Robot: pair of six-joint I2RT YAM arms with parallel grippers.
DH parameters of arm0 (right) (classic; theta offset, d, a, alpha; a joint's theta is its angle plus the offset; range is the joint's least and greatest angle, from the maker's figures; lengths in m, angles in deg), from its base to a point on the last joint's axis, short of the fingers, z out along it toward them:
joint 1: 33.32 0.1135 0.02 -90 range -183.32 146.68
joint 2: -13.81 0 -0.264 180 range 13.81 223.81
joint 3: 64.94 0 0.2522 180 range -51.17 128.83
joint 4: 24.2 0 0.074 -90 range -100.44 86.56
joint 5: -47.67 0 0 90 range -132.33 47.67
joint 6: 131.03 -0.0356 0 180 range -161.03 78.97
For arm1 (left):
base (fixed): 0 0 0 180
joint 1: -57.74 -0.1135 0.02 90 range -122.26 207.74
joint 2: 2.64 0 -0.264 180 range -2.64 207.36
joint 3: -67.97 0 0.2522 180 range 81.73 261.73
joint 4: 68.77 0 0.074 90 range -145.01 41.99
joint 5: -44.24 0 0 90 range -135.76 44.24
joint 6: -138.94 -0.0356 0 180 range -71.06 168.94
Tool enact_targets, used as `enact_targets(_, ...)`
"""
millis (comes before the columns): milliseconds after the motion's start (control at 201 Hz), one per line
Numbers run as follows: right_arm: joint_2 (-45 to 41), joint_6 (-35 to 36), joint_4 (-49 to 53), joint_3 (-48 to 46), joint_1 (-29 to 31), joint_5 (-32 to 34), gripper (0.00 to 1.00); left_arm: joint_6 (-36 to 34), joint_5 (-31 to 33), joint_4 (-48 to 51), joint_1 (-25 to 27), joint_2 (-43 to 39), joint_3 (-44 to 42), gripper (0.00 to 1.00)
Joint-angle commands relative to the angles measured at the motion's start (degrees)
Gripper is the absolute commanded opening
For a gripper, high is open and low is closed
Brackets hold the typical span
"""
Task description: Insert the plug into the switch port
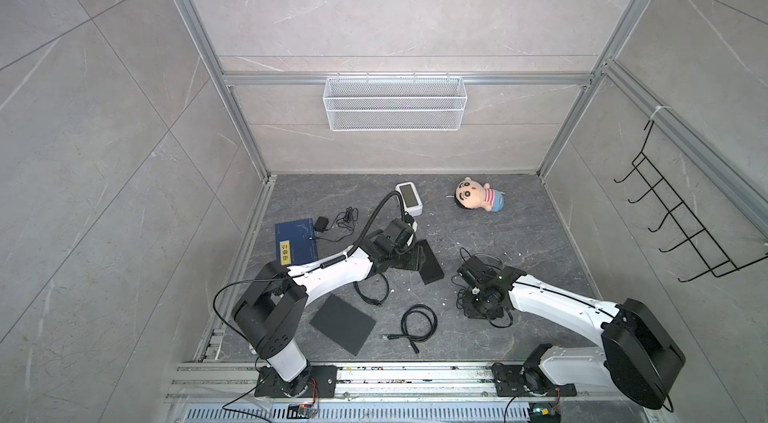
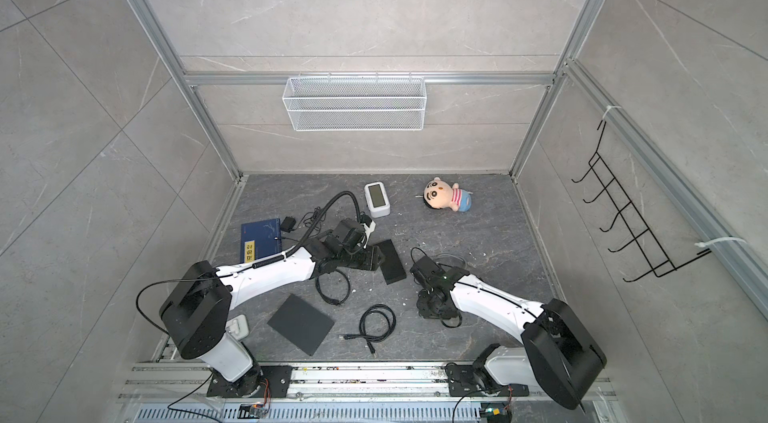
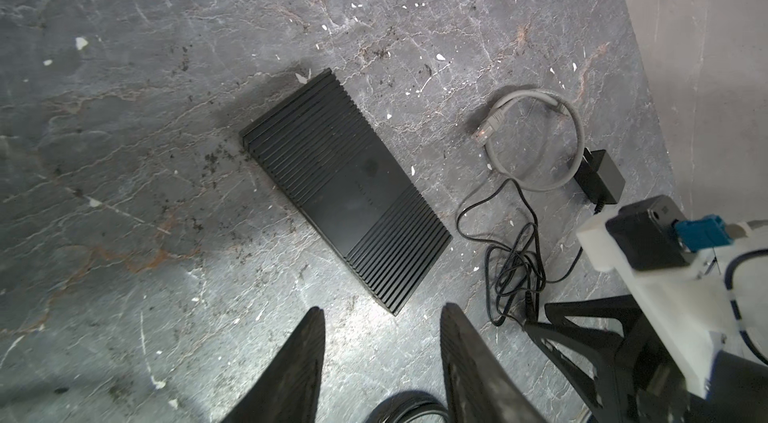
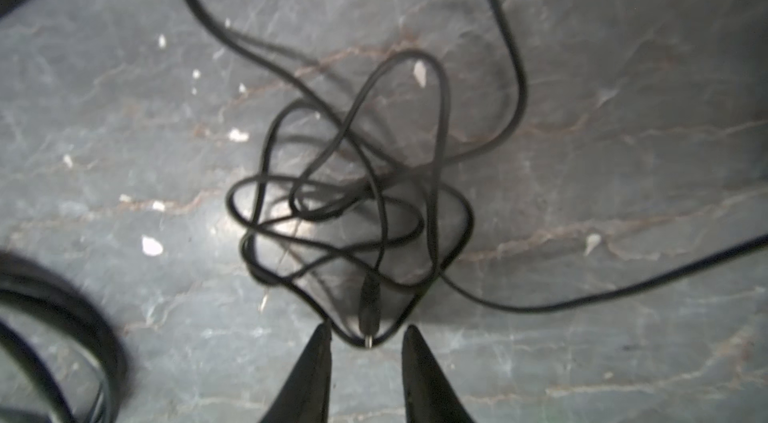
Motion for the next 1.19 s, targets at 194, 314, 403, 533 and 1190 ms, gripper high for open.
enact_targets(194, 3.57, -3.10, -6.08, 0.58, 0.28, 3.93, 0.24, -0.49, 1.26, 1.05, -0.13, -2.97, 0.47, 0.48)
enact_targets(314, 4.17, -3.29, -6.71, 0.57, 0.19, 4.20, 0.18, -0.79, 1.43, 1.45, -0.18, -3.20, 0.30, 0.48)
enact_targets(403, 4.50, -3.34, -6.30, 0.50, 0.18, 3.85, 0.13, -1.57, 0.51, 1.46, 0.10, -3.44, 0.38, 0.48)
enact_targets(533, 0.55, -4.77, -4.79, 0.17, -0.11, 0.67, 0.12, -3.90, -0.47, 1.35, 2.14, -3.90, 0.41, 0.47)
enact_targets(1190, -4.42, -14.81, -4.93, 5.99, -8.14, -14.19, 0.11, 5.34, -10.73, -24.26, 12.52, -0.28, -9.55, 0.37)
